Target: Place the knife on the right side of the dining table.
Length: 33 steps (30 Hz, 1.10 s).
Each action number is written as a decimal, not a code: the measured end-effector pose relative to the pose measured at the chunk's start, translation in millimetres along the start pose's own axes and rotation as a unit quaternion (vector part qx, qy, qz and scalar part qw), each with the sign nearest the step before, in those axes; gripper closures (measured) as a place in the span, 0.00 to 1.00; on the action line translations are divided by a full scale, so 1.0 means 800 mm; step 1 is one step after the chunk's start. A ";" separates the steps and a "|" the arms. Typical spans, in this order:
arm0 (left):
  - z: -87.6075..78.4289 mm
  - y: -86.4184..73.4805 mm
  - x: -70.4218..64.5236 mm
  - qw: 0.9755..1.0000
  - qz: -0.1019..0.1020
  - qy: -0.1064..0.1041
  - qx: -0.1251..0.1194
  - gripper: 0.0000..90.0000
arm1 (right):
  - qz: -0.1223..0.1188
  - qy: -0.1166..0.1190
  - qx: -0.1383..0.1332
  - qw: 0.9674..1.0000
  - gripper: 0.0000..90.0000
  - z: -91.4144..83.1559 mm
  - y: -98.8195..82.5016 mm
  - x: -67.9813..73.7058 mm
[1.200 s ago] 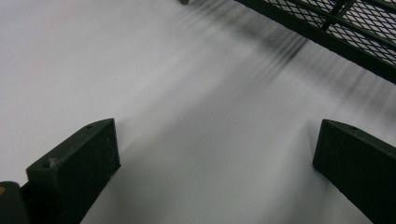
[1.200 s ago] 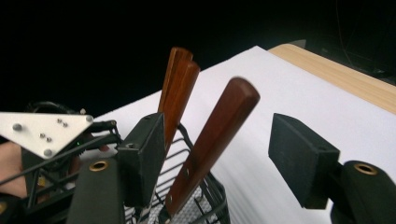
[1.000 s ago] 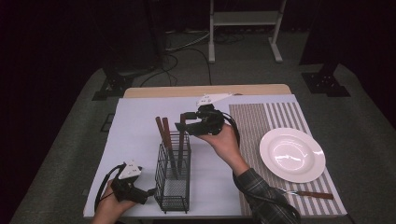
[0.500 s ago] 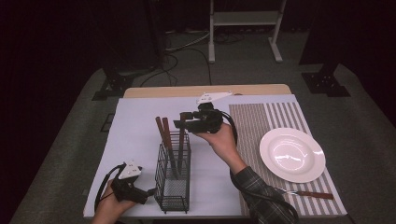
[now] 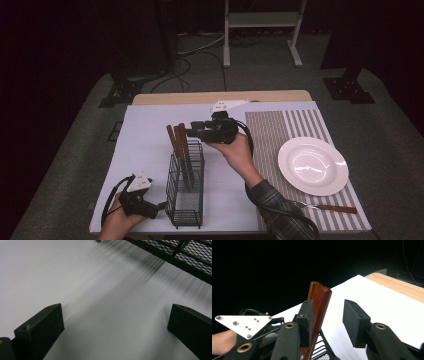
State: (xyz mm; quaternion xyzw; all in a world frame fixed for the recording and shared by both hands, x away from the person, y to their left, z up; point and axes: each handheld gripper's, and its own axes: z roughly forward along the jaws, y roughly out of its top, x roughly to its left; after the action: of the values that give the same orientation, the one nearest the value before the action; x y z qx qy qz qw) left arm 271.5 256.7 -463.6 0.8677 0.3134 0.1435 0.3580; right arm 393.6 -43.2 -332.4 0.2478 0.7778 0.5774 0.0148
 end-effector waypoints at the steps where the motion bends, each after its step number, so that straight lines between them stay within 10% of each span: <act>1: 0.000 0.000 0.000 1.000 0.000 0.000 0.000 0.00 | 0.000 0.000 0.000 1.000 0.64 0.000 0.000 0.000; 19: 0.000 0.000 0.000 1.000 -0.001 0.000 -0.001 0.00 | 0.018 0.034 -0.005 0.999 0.74 0.031 0.003 -0.004; 33: 0.000 0.000 0.000 1.000 0.000 0.000 0.000 0.00 | 0.019 0.048 -0.024 0.998 0.83 0.010 -0.002 0.004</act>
State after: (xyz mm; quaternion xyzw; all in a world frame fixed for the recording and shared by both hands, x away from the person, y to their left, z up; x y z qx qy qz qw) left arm 271.5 256.6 -463.7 0.8675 0.3136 0.1434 0.3585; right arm 392.4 -35.3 -335.6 0.2342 0.7589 0.6070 -0.0277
